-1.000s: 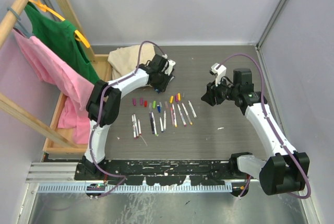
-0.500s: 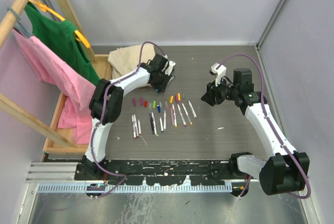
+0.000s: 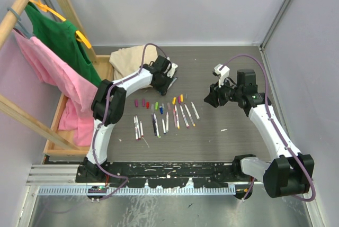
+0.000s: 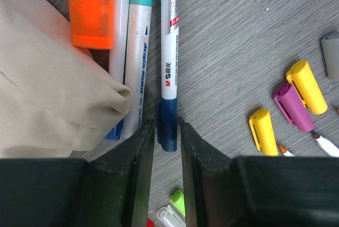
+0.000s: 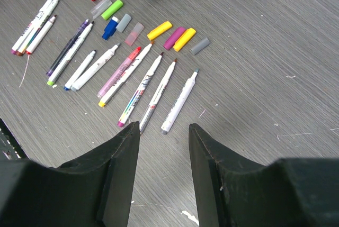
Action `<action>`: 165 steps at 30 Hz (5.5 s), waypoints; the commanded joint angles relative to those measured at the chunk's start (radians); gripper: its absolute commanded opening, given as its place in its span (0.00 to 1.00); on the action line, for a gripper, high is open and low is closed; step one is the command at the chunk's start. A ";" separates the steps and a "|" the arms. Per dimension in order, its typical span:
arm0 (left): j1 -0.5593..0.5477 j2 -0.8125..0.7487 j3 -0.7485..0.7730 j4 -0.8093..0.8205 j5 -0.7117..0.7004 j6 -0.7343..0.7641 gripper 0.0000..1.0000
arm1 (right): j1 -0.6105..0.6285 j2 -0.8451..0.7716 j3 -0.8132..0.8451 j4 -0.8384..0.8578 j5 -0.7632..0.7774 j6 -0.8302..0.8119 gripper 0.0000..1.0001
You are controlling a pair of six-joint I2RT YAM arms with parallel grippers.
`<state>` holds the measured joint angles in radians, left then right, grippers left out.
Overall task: Open the pen caps
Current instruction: Pick up the pen from the center of the board, then open the pen cap from the pen.
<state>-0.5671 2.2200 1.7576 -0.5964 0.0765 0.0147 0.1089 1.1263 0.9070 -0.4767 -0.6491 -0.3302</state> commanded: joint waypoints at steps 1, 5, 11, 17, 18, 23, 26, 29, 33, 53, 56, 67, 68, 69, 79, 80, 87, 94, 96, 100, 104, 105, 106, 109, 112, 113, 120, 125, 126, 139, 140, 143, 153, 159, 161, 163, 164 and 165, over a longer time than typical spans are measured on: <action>-0.002 -0.001 0.022 -0.010 -0.022 -0.003 0.28 | -0.006 0.001 0.019 0.036 -0.023 0.005 0.48; -0.011 0.011 0.028 -0.016 -0.031 0.000 0.24 | -0.007 0.001 0.020 0.035 -0.024 0.005 0.48; -0.017 0.009 0.031 -0.016 -0.021 -0.001 0.06 | -0.006 0.004 0.020 0.035 -0.027 0.005 0.48; -0.019 -0.070 0.001 0.031 -0.008 -0.006 0.00 | -0.007 0.002 0.020 0.035 -0.030 0.005 0.48; -0.020 -0.086 -0.010 0.047 -0.001 -0.008 0.00 | -0.007 0.001 0.020 0.035 -0.031 0.005 0.48; -0.020 -0.160 -0.062 0.114 0.017 -0.020 0.00 | -0.007 -0.003 0.020 0.034 -0.038 0.003 0.48; -0.019 -0.192 -0.089 0.141 0.022 -0.028 0.00 | -0.006 -0.005 0.020 0.034 -0.043 0.002 0.48; -0.019 -0.216 -0.112 0.159 0.035 -0.033 0.00 | -0.006 -0.004 0.020 0.029 -0.053 -0.004 0.48; -0.019 -0.249 -0.139 0.175 0.127 -0.040 0.00 | -0.006 -0.005 0.020 0.013 -0.115 -0.049 0.48; -0.067 -0.498 -0.513 0.390 0.711 -0.266 0.00 | 0.175 0.022 0.102 -0.394 -0.164 -1.513 0.81; -0.107 -0.510 -0.538 0.374 0.704 -0.271 0.00 | 0.260 0.026 0.115 -0.361 -0.081 -1.480 0.73; -0.189 -0.582 -0.575 0.331 0.663 -0.251 0.00 | 0.467 0.094 0.064 -0.282 0.233 -1.432 0.50; -0.189 -0.586 -0.578 0.328 0.662 -0.250 0.00 | 0.471 0.098 0.060 -0.280 0.250 -1.431 0.48; -0.189 -0.589 -0.579 0.329 0.660 -0.250 0.00 | 0.474 0.101 0.055 -0.274 0.265 -1.427 0.48; -0.201 -0.614 -0.599 0.315 0.637 -0.252 0.00 | 0.484 0.099 0.028 -0.230 0.319 -1.370 0.17; -0.203 -0.624 -0.609 0.314 0.628 -0.251 0.00 | 0.485 0.090 0.027 -0.232 0.310 -1.364 0.11; -0.203 -0.789 -0.774 0.498 0.572 -0.329 0.50 | 0.485 0.024 -0.005 -0.240 0.222 -1.311 0.01; -0.201 -0.994 -0.987 0.822 0.482 -0.455 0.74 | 0.481 -0.062 -0.034 -0.239 0.116 -1.117 0.01; -0.199 -1.051 -1.043 0.923 0.450 -0.495 0.78 | 0.472 -0.089 -0.033 -0.237 0.077 -1.037 0.01; -0.198 -1.120 -1.126 1.071 0.411 -0.569 0.86 | 0.442 -0.134 -0.028 -0.226 0.013 -0.852 0.01; -0.197 -1.162 -1.194 1.211 0.380 -0.637 0.99 | 0.423 -0.138 -0.010 -0.238 -0.042 -0.704 0.01; -0.198 -1.169 -1.213 1.245 0.359 -0.656 0.98 | 0.409 -0.136 -0.004 -0.243 -0.069 -0.674 0.01; -0.198 -1.173 -1.237 1.290 0.337 -0.670 0.98 | 0.391 -0.134 0.001 -0.246 -0.099 -0.646 0.01; -0.198 -1.173 -1.300 1.430 0.302 -0.701 0.98 | 0.327 -0.126 0.023 -0.260 -0.203 -0.575 0.01; -0.197 -1.159 -1.355 1.571 0.265 -0.729 0.98 | 0.266 -0.110 0.035 -0.270 -0.300 -0.516 0.01; -0.197 -1.151 -1.373 1.617 0.253 -0.741 0.98 | 0.252 -0.105 0.036 -0.272 -0.323 -0.499 0.01; -0.199 -1.032 -1.410 1.873 0.179 -0.895 0.98 | 0.198 -0.040 0.063 -0.271 -0.399 -0.397 0.01; -0.247 -0.924 -1.392 1.975 0.105 -0.892 0.98 | 0.180 -0.011 0.061 -0.254 -0.440 -0.337 0.01; -0.265 -0.906 -1.390 1.985 0.076 -0.878 0.99 | 0.177 -0.001 0.063 -0.254 -0.444 -0.326 0.01; -0.349 -0.724 -1.258 2.026 -0.042 -0.863 0.76 | 0.166 0.067 0.070 -0.237 -0.495 -0.225 0.01; -0.349 -0.710 -1.247 2.026 -0.041 -0.876 0.70 | 0.168 0.068 0.069 -0.237 -0.496 -0.225 0.01; -0.349 -0.673 -1.215 2.026 -0.021 -0.910 0.50 | 0.168 0.072 0.068 -0.235 -0.491 -0.222 0.01; -0.349 -0.624 -1.181 2.026 0.033 -0.974 0.36 | 0.167 0.083 0.061 -0.200 -0.451 -0.174 0.01; -0.349 -0.606 -1.172 2.026 0.048 -1.001 0.32 | 0.162 0.084 0.048 -0.157 -0.431 -0.132 0.01; -0.349 -0.610 -1.172 2.026 0.046 -0.998 0.22 | 0.162 0.088 0.048 -0.157 -0.429 -0.130 0.01; -0.349 -0.616 -1.171 2.026 0.043 -0.992 0.10 | 0.161 0.091 0.048 -0.157 -0.426 -0.130 0.01; -0.349 -0.620 -1.174 2.026 0.039 -0.985 0.04 | 0.161 0.092 0.046 -0.157 -0.425 -0.130 0.01; -0.349 -0.625 -1.178 2.026 0.028 -0.975 0.00 | 0.161 0.092 0.047 -0.158 -0.425 -0.133 0.01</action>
<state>-0.9123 1.6154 0.5571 1.3552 0.1116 -0.9791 0.2752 1.2137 0.9333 -0.6727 -1.0702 -0.4736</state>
